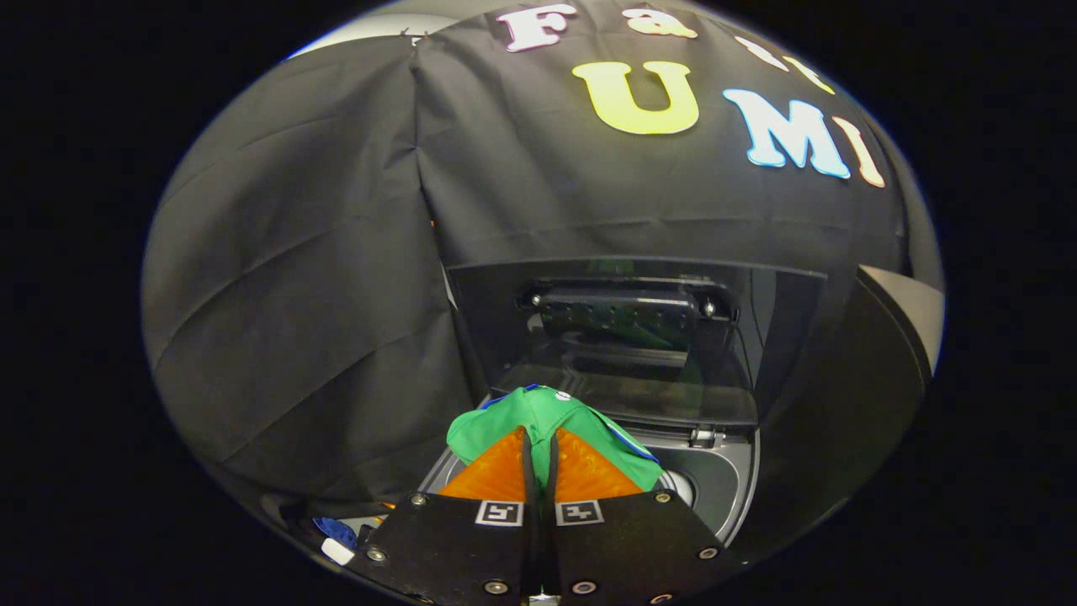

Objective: Put the clothes into the washing machine and then close the washing machine lid.

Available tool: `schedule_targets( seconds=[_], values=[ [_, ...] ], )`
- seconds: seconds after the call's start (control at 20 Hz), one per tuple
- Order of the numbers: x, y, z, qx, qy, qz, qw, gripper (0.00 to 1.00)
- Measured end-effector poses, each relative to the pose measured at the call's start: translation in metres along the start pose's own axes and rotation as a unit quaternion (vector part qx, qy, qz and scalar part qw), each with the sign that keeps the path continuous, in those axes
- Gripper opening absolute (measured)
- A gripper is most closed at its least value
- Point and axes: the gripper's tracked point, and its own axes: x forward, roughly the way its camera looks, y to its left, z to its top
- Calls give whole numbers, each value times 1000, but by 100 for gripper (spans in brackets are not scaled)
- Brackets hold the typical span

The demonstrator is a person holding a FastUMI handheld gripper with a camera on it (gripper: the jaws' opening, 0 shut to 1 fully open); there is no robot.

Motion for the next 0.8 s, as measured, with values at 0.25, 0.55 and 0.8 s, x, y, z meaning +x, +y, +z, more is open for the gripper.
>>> schedule_targets(
  seconds=[0.25, 0.55, 0.8],
  values=[
    [17, -7, -21, 6, 9, -22, 1000, 0],
    [35, -18, -54, 9, 29, -50, 998, 0],
    [49, -25, -83, 10, 61, -66, 996, 0]
  ],
)
